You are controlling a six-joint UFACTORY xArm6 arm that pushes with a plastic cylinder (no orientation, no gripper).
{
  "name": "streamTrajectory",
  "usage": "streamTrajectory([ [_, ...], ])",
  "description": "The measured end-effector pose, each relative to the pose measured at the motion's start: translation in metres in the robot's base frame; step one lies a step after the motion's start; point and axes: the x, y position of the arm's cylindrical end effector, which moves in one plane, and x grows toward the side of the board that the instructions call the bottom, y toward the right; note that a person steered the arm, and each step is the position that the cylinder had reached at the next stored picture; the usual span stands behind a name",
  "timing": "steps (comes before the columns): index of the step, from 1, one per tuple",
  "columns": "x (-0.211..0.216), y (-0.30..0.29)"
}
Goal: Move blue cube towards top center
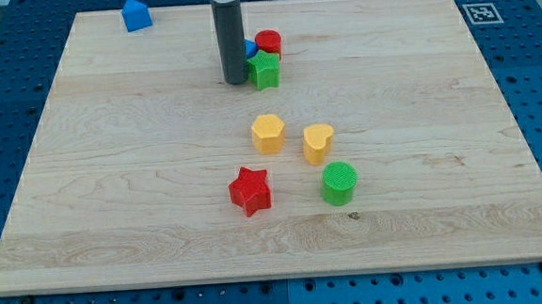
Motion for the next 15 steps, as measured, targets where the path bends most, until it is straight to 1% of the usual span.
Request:
streamTrajectory([
  [1, -0.002, 0.0],
  [5, -0.074, 0.0],
  [8, -0.101, -0.001],
  [12, -0.122, -0.006],
  [14, -0.14, 0.001],
  [15, -0.126, -0.004],
])
